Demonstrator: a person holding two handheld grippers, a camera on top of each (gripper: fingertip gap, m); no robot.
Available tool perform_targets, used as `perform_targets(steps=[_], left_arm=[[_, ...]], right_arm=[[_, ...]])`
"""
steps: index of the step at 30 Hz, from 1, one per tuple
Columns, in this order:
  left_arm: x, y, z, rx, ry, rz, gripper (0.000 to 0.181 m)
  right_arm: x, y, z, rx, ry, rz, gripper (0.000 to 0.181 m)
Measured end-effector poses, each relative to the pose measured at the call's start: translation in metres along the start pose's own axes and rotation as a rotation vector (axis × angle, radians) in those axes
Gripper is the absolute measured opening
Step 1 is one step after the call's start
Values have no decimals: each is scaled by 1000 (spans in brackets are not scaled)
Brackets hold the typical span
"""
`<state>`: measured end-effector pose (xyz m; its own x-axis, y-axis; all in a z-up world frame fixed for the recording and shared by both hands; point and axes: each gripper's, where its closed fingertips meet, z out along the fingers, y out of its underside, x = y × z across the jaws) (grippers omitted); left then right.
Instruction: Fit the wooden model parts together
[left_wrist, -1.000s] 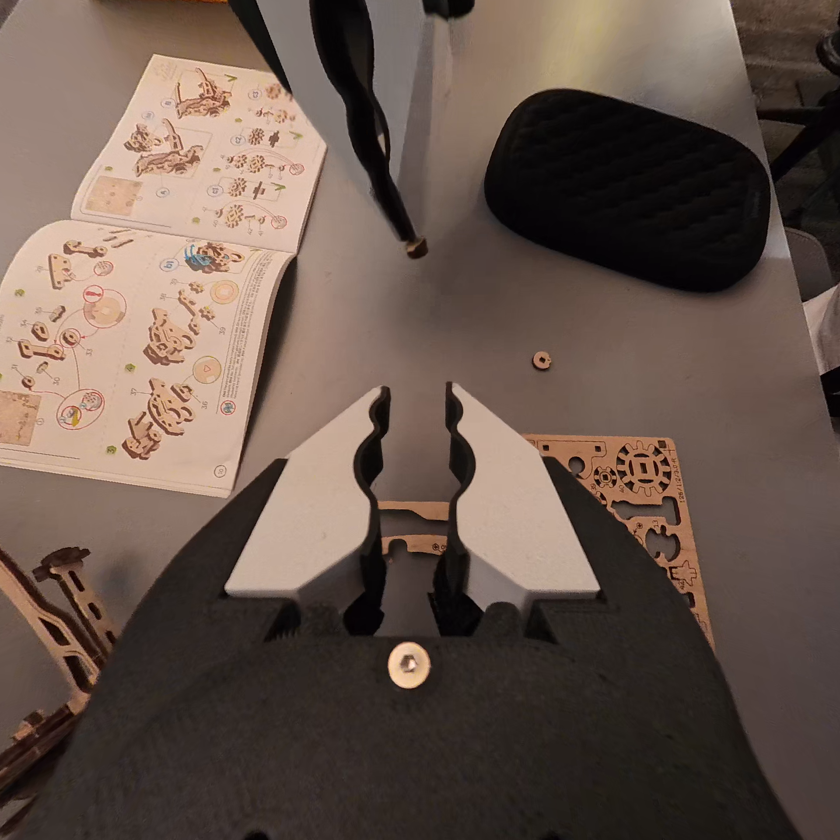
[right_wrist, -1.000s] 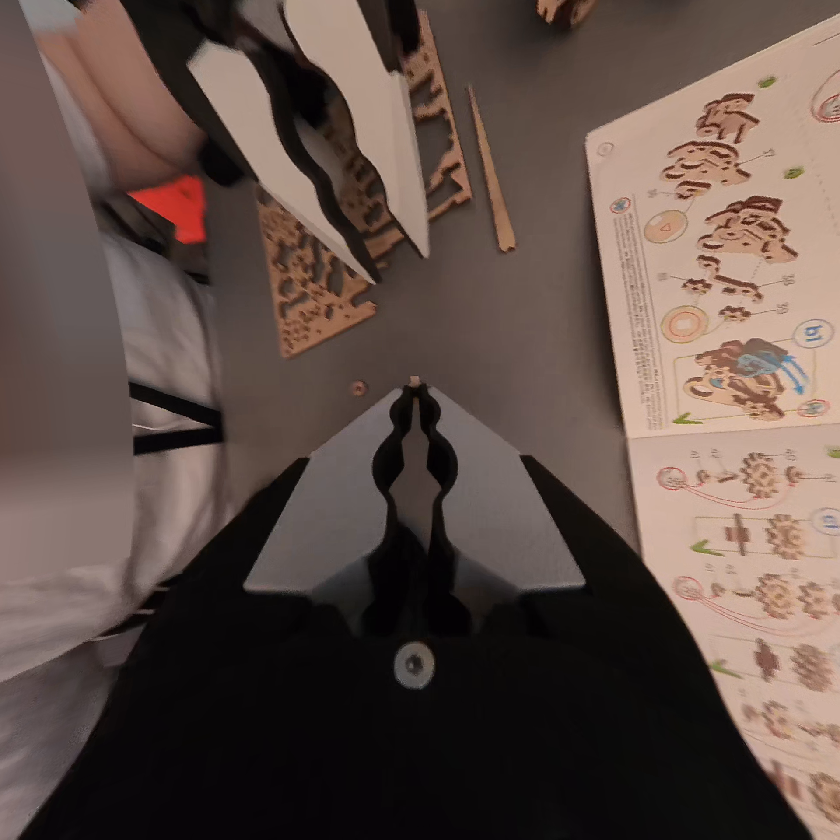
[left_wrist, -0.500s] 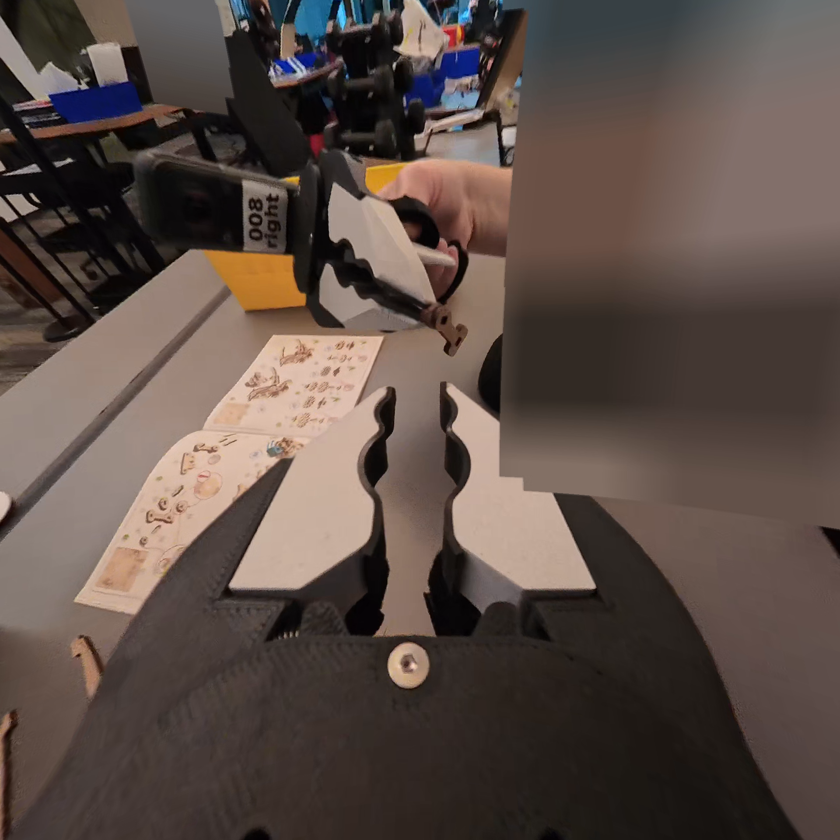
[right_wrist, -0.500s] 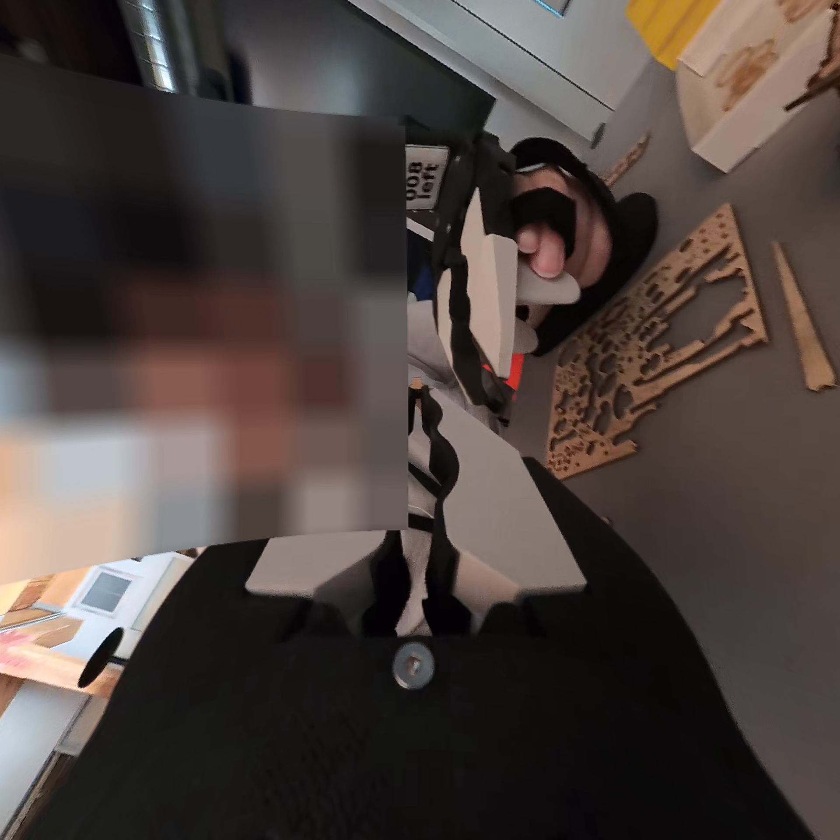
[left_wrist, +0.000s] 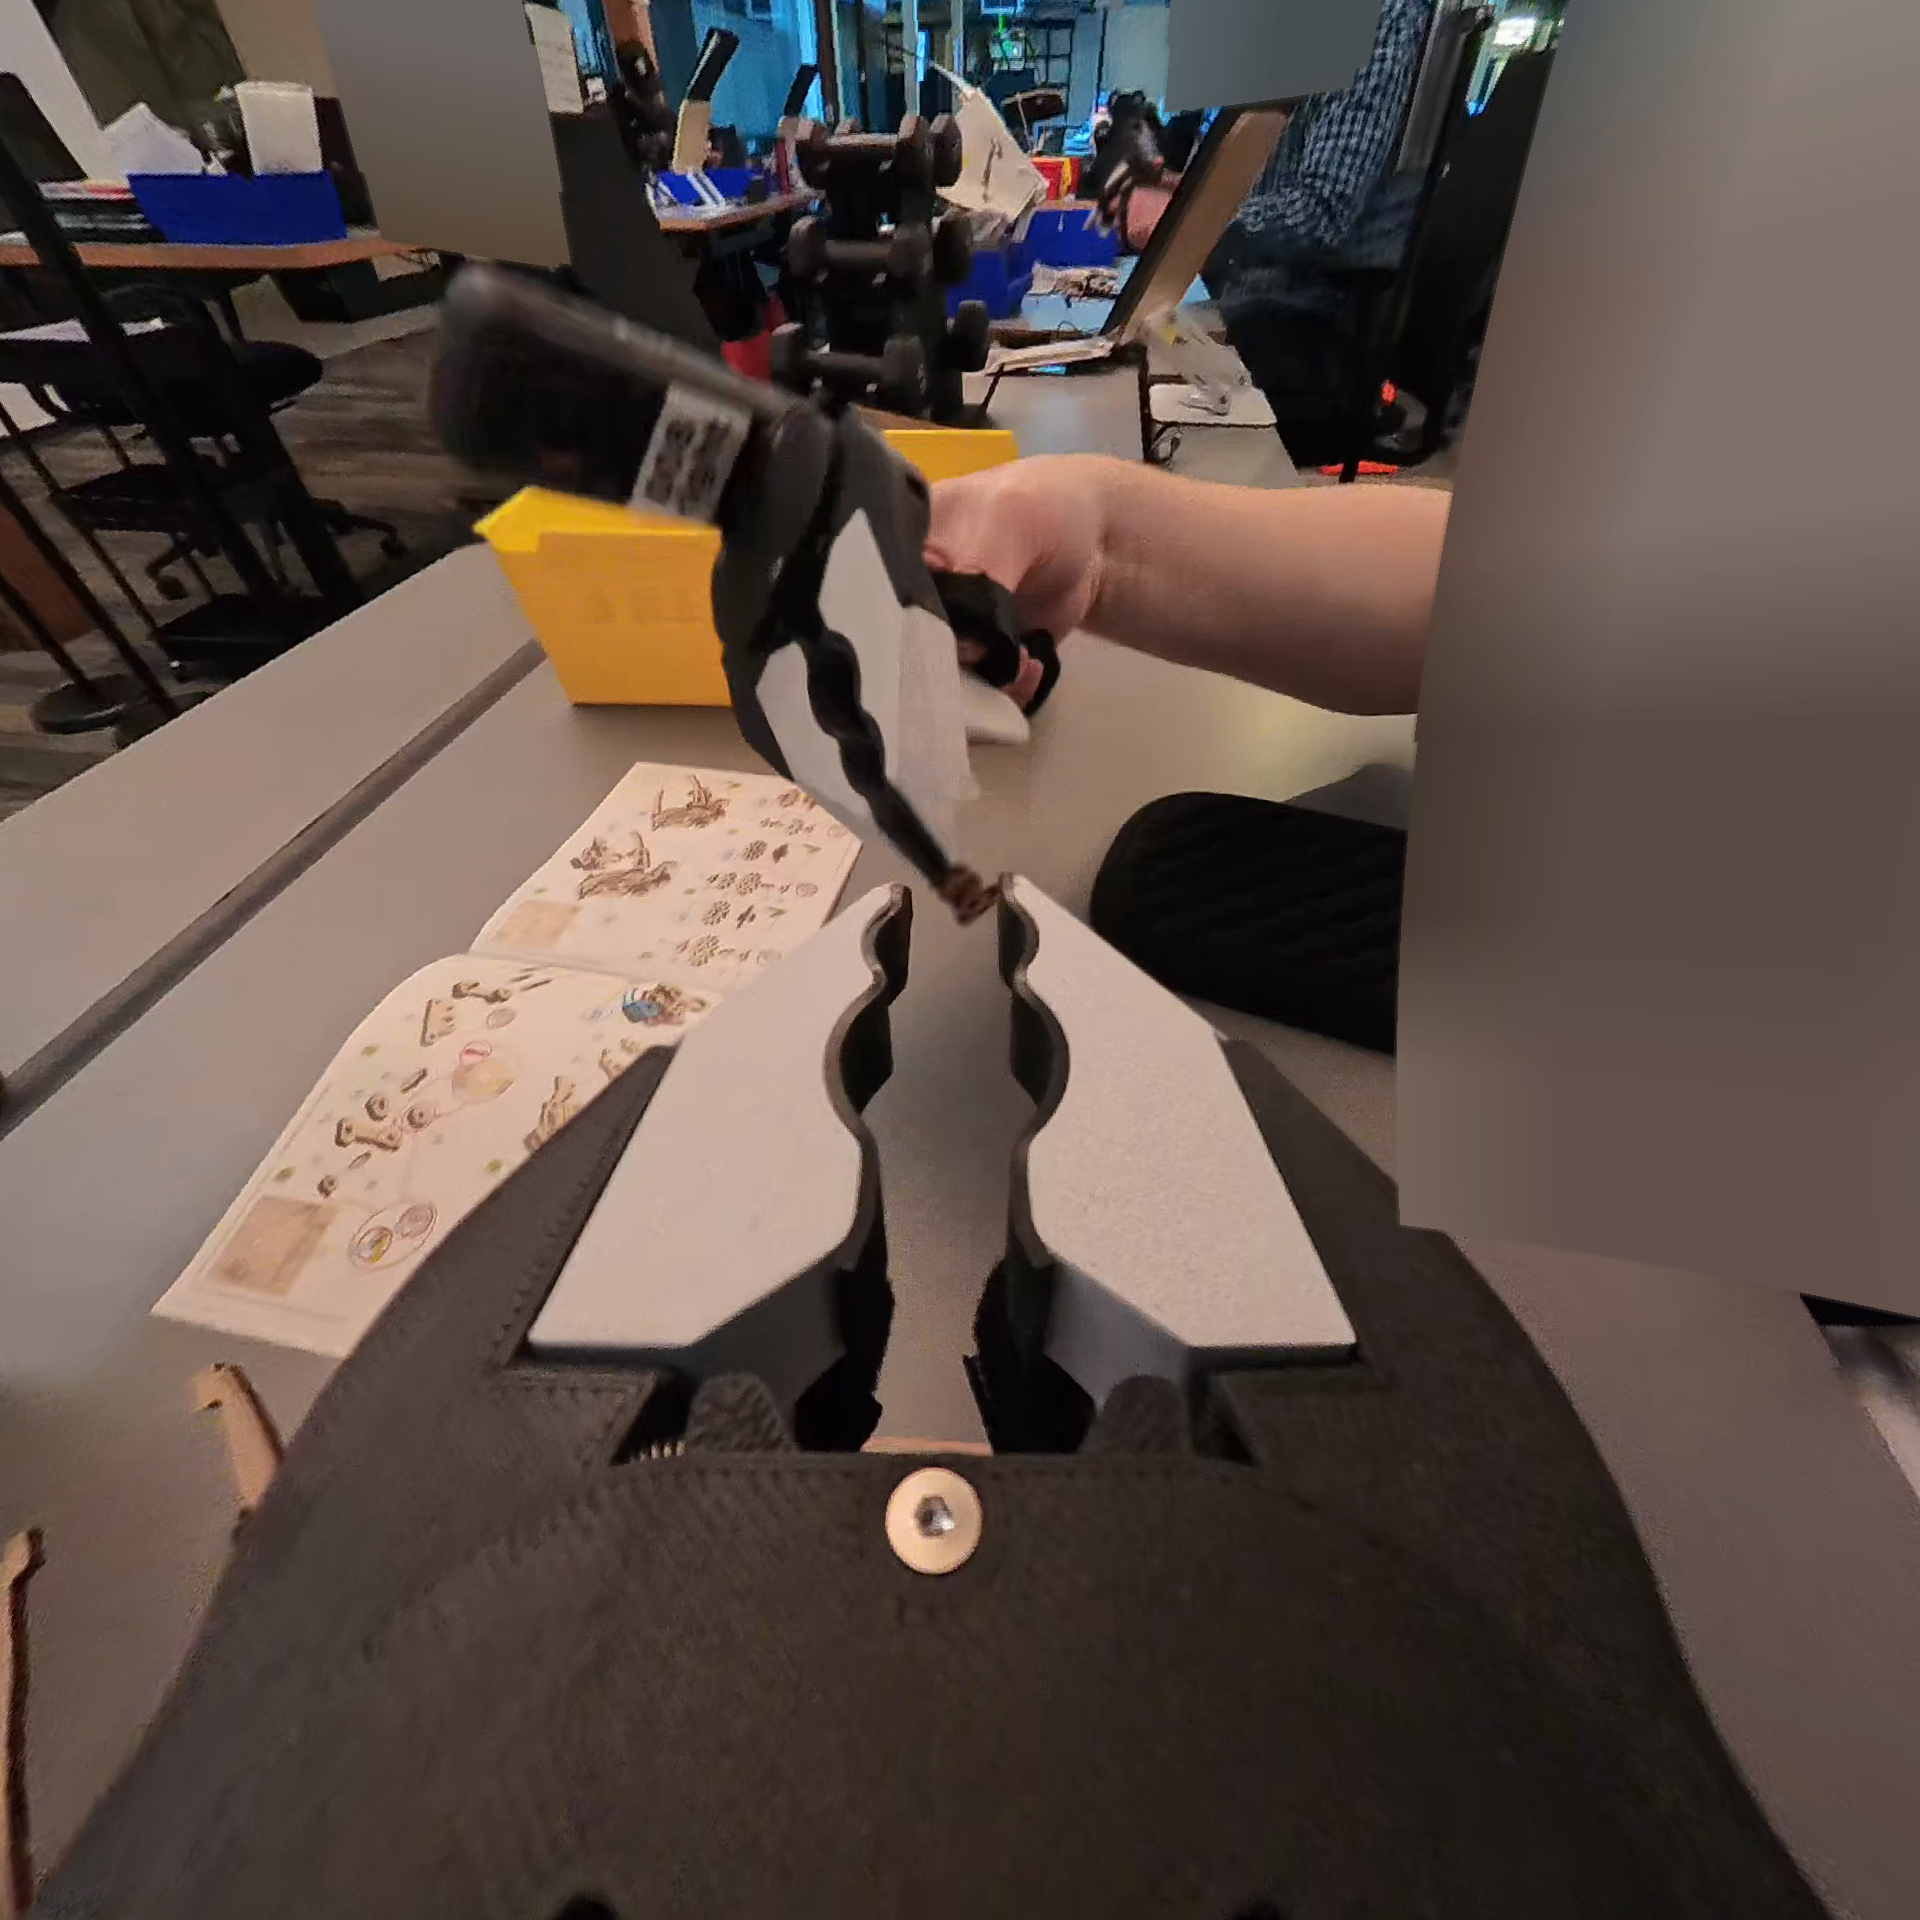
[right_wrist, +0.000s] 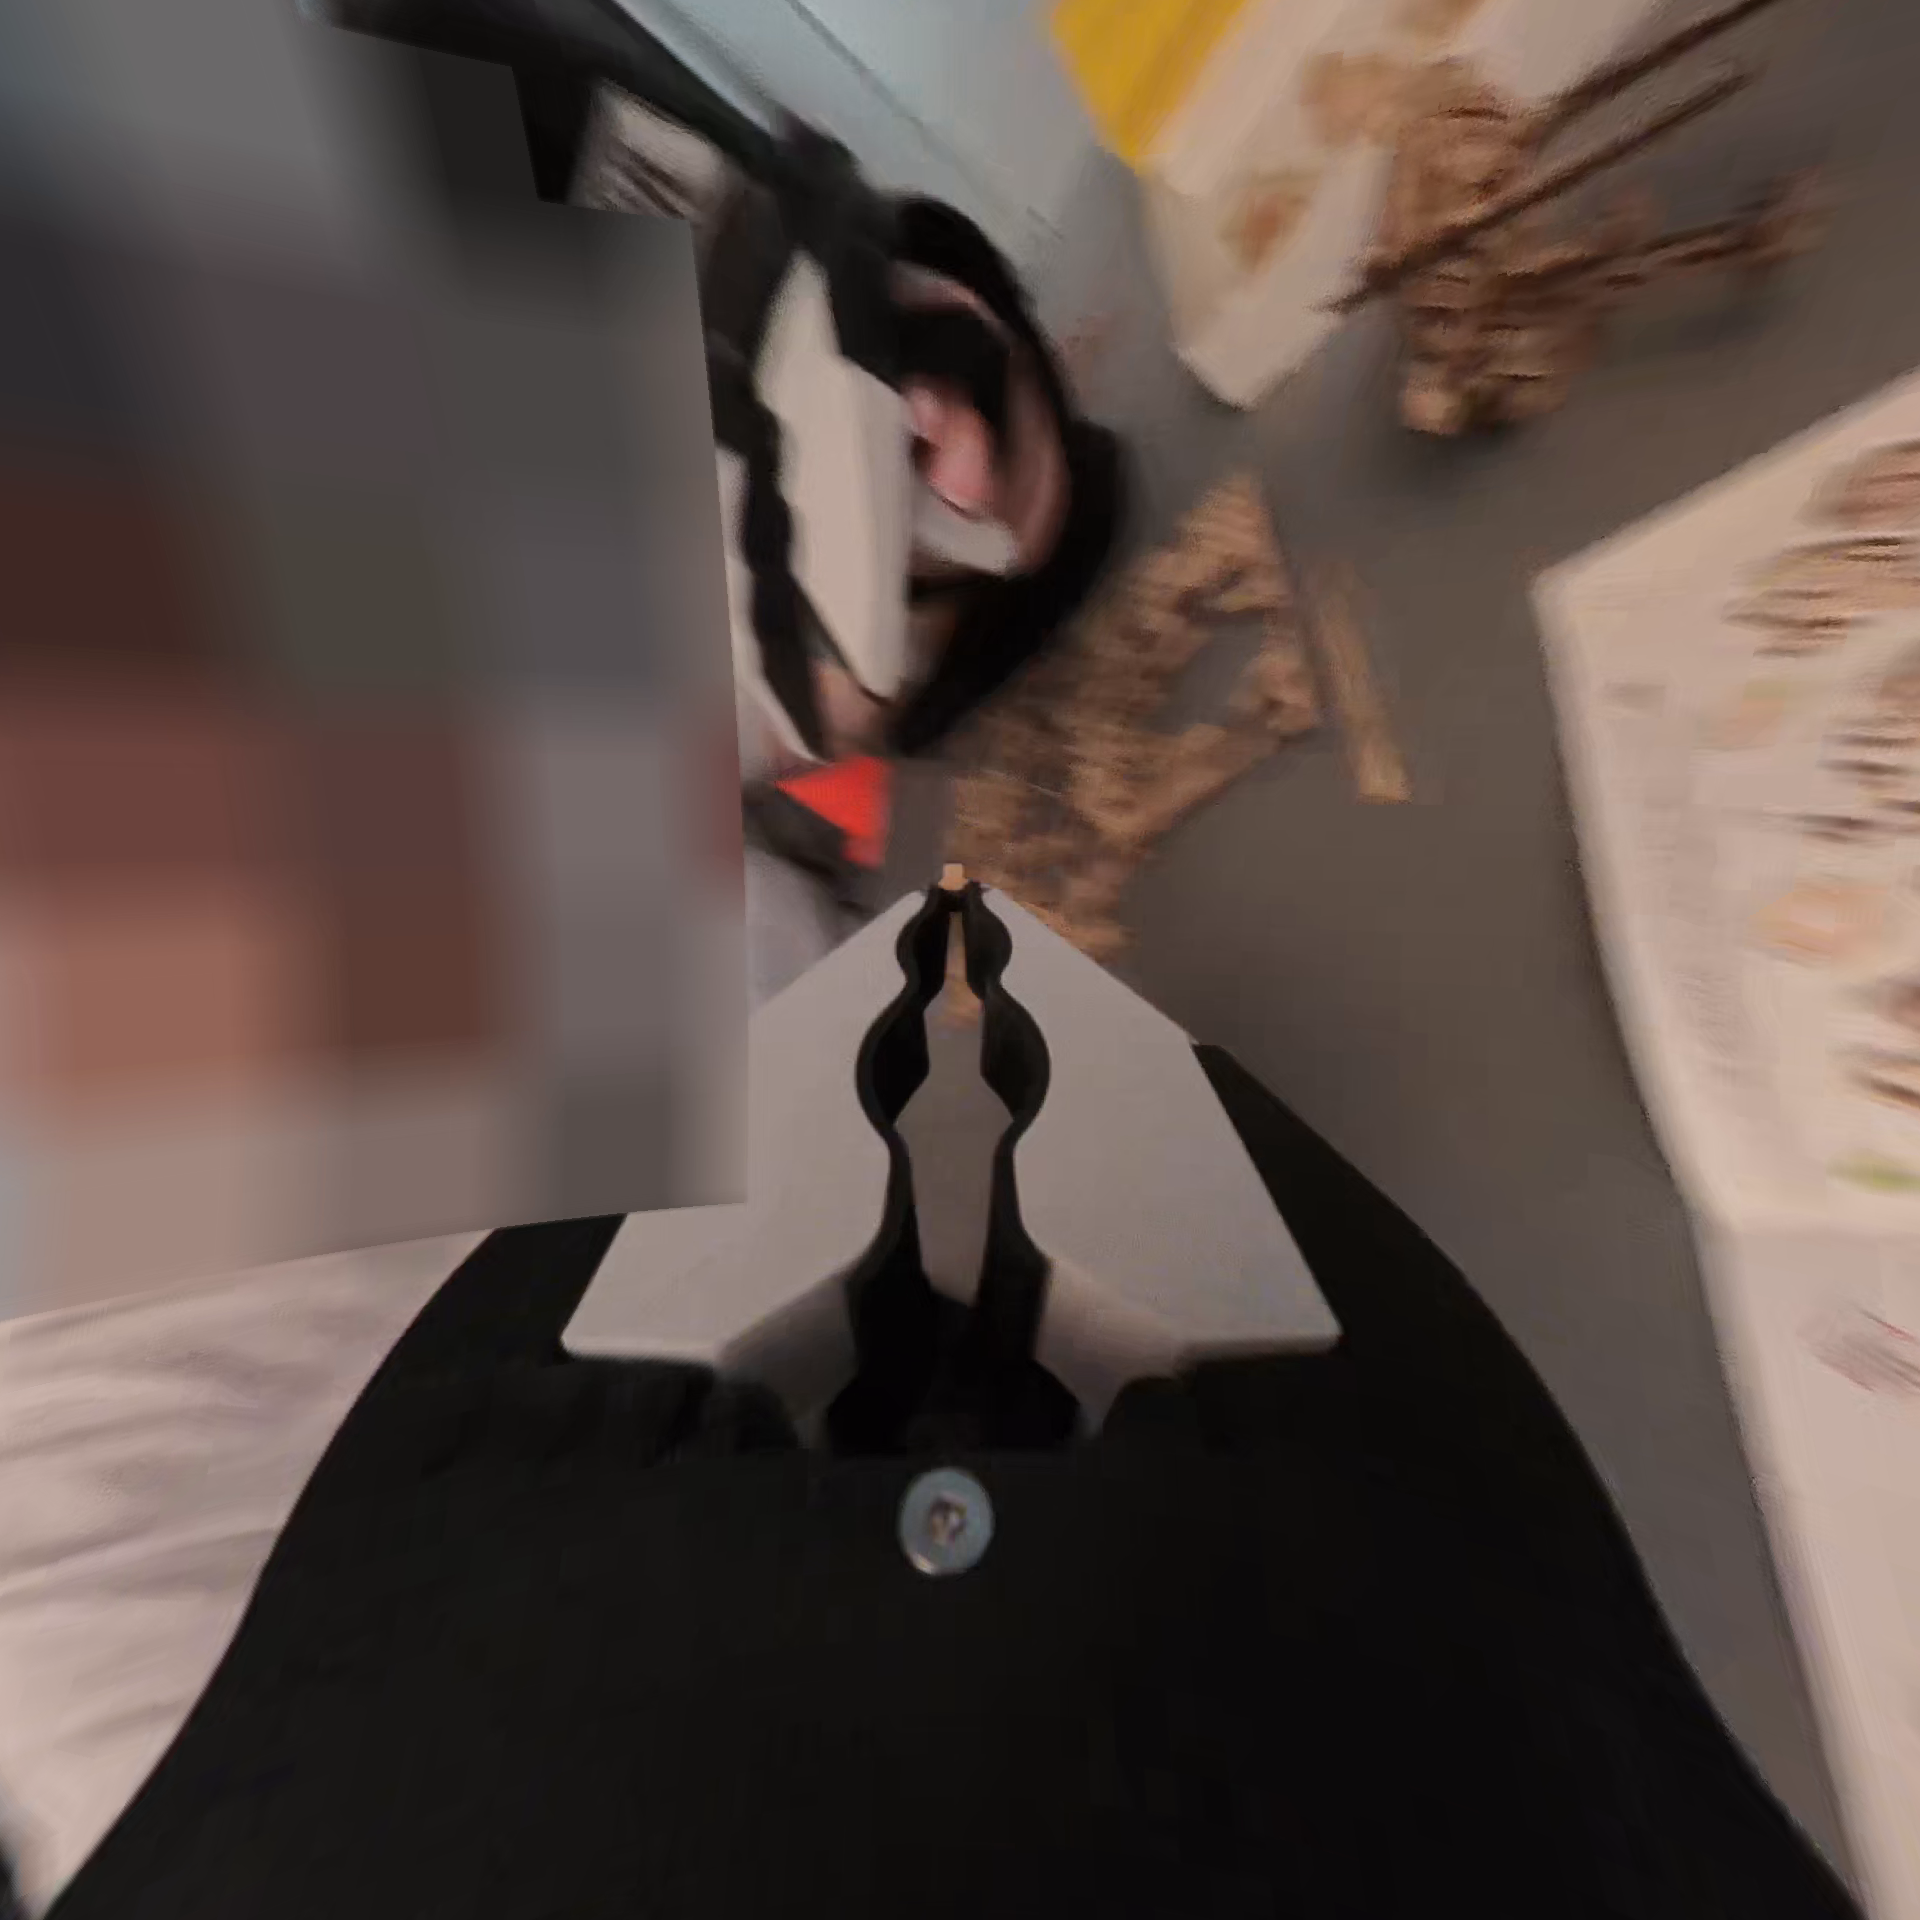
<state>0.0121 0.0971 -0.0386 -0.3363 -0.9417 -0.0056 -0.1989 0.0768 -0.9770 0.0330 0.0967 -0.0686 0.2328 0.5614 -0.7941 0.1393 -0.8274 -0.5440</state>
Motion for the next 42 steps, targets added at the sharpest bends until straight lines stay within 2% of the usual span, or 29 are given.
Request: perform_targets(steps=[1,6,9,17,26,36,42], left_arm=[[-2,2,-1,-7,5,-16,14],[-14,9,-7,-27,-14,-54,14],[-16,12,-8,-40,-20,-58,14],[-15,19,-4,-63,-5,-66,13],[-14,18,-4,-63,0,-65,13],[-12,20,-1,-69,5,-62,13],[-13,23,0,-78,8,-68,13]], right_arm=[[15,7,-3,-56,138,-61,1],[51,35,-9,-353,570,-365,1],[65,52,-5,-492,653,-395,1],[82,74,5,-654,703,-452,1],[82,75,7,-641,705,-535,2],[81,74,7,-609,704,-529,2],[83,75,0,-658,770,-595,6]])
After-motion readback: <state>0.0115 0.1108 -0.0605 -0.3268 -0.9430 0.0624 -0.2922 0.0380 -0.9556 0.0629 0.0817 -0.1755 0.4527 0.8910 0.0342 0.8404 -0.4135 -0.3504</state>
